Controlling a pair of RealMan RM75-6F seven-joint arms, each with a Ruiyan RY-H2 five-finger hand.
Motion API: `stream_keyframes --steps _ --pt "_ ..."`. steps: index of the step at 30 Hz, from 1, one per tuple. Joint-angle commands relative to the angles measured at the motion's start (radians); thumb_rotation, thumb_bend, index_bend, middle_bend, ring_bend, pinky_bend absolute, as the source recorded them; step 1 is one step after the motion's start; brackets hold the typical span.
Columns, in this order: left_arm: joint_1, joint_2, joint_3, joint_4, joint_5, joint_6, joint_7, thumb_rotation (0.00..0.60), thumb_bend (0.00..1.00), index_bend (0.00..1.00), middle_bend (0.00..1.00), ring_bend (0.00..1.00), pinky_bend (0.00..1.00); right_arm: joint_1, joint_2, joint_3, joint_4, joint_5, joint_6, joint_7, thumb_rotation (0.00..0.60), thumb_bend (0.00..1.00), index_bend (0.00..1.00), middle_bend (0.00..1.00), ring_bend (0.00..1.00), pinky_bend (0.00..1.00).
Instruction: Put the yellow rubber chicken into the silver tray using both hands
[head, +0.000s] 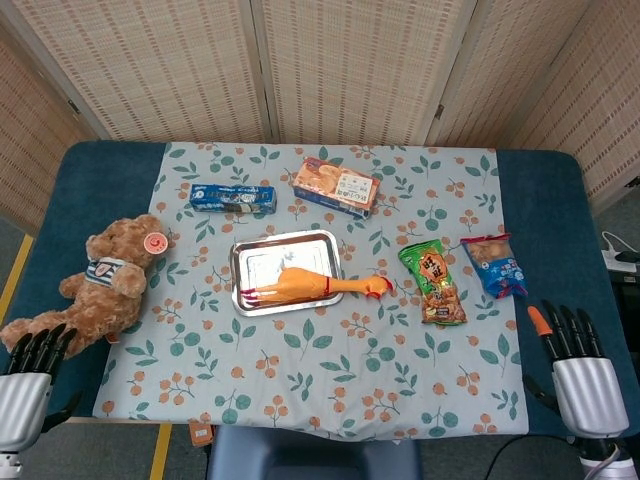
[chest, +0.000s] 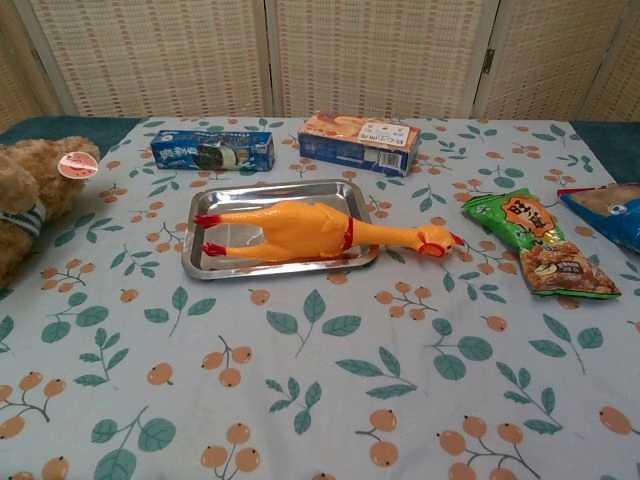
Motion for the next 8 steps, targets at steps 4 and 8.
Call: stream_keyframes --steps 4,8 --pt "0.022 -0.012 -0.012 0.003 0.02 0.021 0.023 0.6 0.3 0.0 0.0 0.0 0.0 -0.008 0.001 0.016 0.008 -0.007 -0.025 0.006 0.6 0.12 0.0 0.0 0.0 0.0" --pt "0.034 -0.015 -0.025 0.006 0.017 0.033 0.021 0.6 0.3 0.0 0.0 0.0 0.0 -0.017 0.003 0.025 0.009 -0.016 -0.03 0.006 0.6 0.12 0.0 0.0 0.0 0.0"
